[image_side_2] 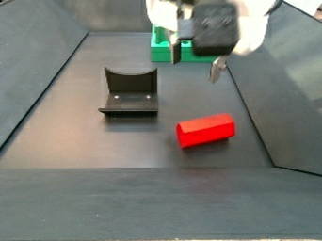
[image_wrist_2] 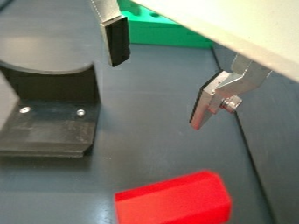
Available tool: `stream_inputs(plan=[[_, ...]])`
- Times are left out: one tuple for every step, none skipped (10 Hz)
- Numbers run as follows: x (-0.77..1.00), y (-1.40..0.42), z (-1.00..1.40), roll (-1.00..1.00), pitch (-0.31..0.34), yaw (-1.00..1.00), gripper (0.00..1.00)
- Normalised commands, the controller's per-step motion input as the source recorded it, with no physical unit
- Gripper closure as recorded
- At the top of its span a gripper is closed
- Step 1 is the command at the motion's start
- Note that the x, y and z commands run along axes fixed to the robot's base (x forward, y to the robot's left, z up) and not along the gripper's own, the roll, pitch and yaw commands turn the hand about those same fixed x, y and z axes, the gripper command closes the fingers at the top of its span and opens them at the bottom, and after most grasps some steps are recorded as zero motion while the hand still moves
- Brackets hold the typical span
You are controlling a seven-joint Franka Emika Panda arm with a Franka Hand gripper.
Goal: Pick up the hexagon object. Move up. Place the hexagon object on the fixture. Regrasp the hexagon object. Move to above the board. Insert the hexagon object.
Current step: Pick up the hexagon object.
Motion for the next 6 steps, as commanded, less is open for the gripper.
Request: stream_inputs(plan=[[0.0, 0.15, -0.4, 0.0, 0.0, -0.9, 0.0], [0.0, 0.19, -0.47, 0.0, 0.0, -0.85, 0.0], [0.0, 0.26, -0.49, 0.0, 0.0, -0.79, 0.0], [0.0, 0.25, -0.49, 0.0, 0.0, -0.79, 0.0], [-0.03, 0.36, -0.53, 0.0, 0.029, -0.69, 0.0], [-0.11, 0.38, -0.45, 0.0, 0.061, -0.64, 0.0]])
